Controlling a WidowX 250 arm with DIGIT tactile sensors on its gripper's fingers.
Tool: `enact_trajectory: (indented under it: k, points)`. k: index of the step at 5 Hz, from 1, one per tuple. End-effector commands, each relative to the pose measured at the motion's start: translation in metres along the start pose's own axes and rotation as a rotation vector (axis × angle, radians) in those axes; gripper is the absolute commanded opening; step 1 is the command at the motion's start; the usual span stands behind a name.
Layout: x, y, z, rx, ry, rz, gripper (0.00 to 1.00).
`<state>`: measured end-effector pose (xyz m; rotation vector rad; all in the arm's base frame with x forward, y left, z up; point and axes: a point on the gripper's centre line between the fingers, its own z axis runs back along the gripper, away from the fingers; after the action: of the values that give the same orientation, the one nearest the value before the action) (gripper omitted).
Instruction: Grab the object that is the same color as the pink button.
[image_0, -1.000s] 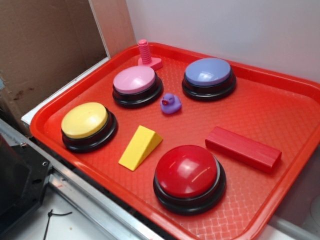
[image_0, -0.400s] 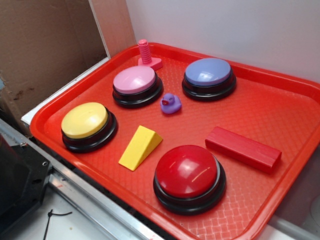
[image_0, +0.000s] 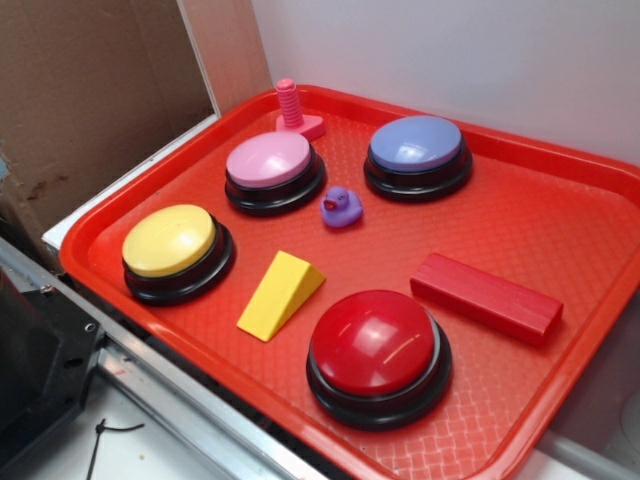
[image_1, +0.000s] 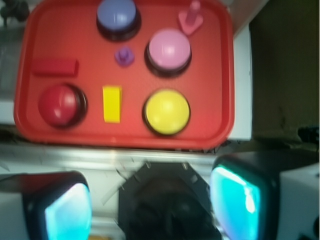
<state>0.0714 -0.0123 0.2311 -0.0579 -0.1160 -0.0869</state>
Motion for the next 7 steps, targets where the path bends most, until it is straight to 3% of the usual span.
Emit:
enact_trajectory:
  k: [1, 2, 4, 5, 7]
  points:
    - [0.065, 0.028, -0.022, 0.128, 0.042, 0.041, 1.00]
    - [0.111, 0.050, -0.035, 0.184, 0.036, 0.097, 1.00]
    - [0.201, 0.078, -0.111, 0.224, 0.096, 0.111, 1.00]
    - [0.247, 0.095, -0.128, 0.253, 0.076, 0.171, 1.00]
    - [0.247, 0.095, -0.128, 0.253, 0.076, 0.171, 1.00]
